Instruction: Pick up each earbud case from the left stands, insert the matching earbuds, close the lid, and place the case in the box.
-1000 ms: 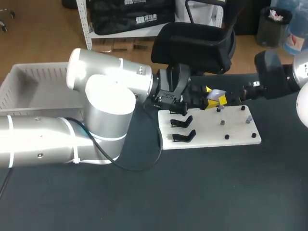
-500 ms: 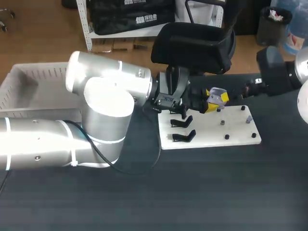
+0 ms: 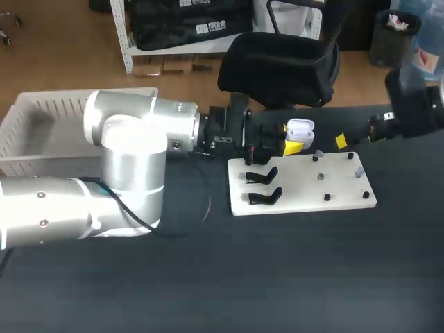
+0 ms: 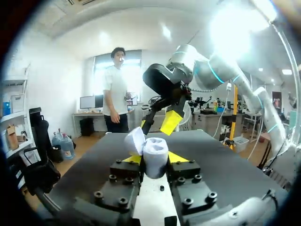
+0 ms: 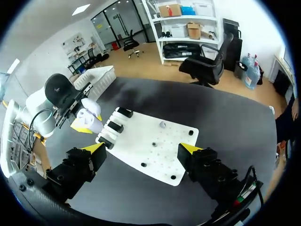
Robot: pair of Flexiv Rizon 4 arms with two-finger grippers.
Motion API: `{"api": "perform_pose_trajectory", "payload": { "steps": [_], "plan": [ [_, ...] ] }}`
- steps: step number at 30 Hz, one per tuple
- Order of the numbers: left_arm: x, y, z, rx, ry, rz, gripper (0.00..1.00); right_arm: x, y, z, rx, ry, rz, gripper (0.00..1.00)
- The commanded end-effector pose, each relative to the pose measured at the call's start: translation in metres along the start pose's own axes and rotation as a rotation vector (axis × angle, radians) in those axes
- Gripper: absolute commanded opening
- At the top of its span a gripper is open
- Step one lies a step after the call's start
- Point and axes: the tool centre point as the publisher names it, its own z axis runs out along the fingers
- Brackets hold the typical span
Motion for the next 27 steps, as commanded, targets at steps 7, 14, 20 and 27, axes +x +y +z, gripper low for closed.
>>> {"api": "perform_pose_trajectory", "payload": {
  "steps": [7,14,20,27],
  "plan": [
    [-0.006,0.013,-0.014,-0.013,-0.093,-0.003,0.00,0.011,-0.010,-0.015,0.302,0.101,0.015,1.00],
    [-0.009,0.020,-0.013,-0.066,-0.114,-0.004,0.00,0.023,-0.020,-0.005,0.389,0.176,-0.008,1.00],
    [-0.005,0.025,-0.009,-0.072,-0.109,-0.013,0.00,0.027,-0.025,-0.002,0.421,0.192,0.016,1.00],
    [-0.003,0.027,-0.004,-0.077,-0.079,-0.002,0.00,0.031,-0.032,-0.003,0.449,0.216,0.017,1.00]
  ]
}}
